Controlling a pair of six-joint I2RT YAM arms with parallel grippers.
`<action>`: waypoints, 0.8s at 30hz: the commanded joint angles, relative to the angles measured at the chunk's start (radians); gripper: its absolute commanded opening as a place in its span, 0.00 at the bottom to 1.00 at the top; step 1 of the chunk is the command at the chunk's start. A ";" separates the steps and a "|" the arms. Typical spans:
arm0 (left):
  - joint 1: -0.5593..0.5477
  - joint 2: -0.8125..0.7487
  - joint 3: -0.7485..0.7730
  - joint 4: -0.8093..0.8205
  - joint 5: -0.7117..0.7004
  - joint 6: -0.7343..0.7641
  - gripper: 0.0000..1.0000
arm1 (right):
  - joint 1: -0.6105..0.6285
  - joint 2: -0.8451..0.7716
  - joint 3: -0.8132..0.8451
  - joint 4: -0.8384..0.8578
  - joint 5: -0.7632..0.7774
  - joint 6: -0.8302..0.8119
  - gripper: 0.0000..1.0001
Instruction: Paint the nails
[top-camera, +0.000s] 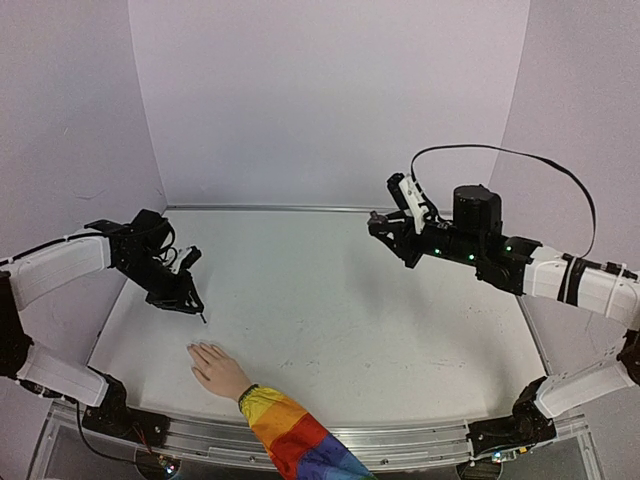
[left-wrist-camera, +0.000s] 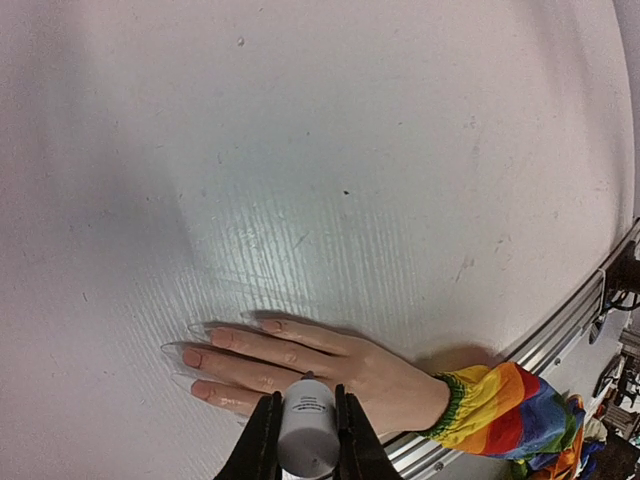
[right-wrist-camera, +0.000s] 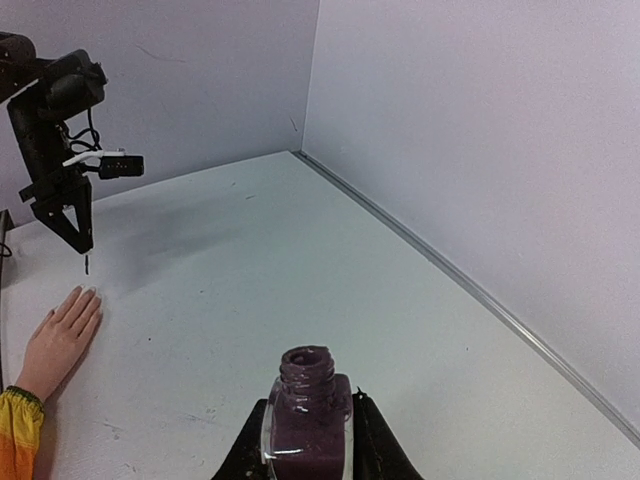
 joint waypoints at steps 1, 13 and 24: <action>0.017 0.071 0.037 -0.012 -0.033 0.013 0.00 | -0.030 0.018 0.091 -0.009 -0.027 -0.013 0.00; 0.047 0.151 0.050 -0.033 -0.023 -0.054 0.00 | -0.105 0.108 0.164 -0.057 -0.105 -0.007 0.00; 0.047 0.103 -0.001 0.010 -0.074 -0.111 0.00 | -0.122 0.127 0.163 -0.061 -0.154 -0.005 0.00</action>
